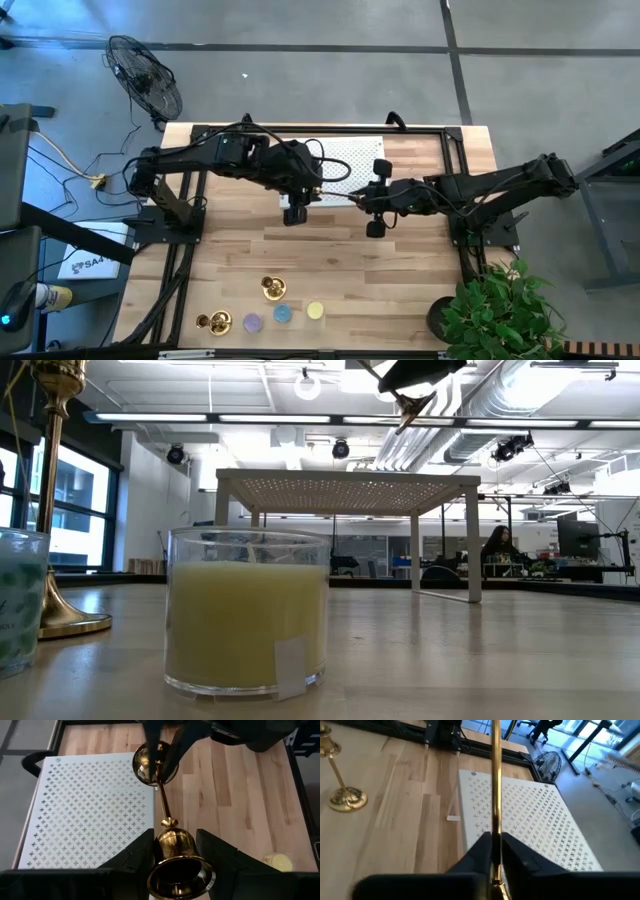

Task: Pick & Place candle stick holders
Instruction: Put the middle gold candle holder on the shelf

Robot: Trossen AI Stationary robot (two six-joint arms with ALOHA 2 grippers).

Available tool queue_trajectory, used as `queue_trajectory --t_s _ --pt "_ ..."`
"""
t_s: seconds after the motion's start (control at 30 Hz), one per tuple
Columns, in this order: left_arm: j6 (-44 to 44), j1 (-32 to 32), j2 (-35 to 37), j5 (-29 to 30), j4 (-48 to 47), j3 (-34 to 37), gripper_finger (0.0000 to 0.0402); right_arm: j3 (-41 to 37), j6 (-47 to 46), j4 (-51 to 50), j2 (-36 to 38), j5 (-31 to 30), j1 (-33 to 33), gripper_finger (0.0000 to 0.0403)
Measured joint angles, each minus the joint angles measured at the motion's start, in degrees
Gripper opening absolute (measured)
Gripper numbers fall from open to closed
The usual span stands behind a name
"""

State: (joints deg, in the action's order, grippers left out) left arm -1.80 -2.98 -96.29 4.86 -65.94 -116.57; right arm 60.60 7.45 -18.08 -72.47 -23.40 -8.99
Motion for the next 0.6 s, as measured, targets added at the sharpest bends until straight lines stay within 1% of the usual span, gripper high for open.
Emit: queue_trajectory --t_s 0.07,0.17,0.3,0.47,0.6 --pt "0.0 0.0 0.0 0.2 0.0 0.0 0.0127 0.0 1.2 -0.1 0.0 0.0 0.0 0.0013" --pt "0.0 0.0 0.0 0.6 0.0 0.0 0.0127 0.0 0.9 -0.1 0.0 -0.3 0.0 0.0020" --pt "-0.2 0.0 0.0 0.6 -0.1 0.0 0.0134 0.0 1.2 -0.2 0.0 0.2 0.0 0.0009" --pt "-2.0 -0.1 0.0 0.1 0.0 0.0 0.0197 0.0 0.6 -1.6 0.0 0.1 0.0 0.0007" --pt "-3.0 -0.1 0.0 1.9 0.1 0.0 0.0233 0.0 0.2 -2.1 0.0 -0.5 0.0 0.0007"
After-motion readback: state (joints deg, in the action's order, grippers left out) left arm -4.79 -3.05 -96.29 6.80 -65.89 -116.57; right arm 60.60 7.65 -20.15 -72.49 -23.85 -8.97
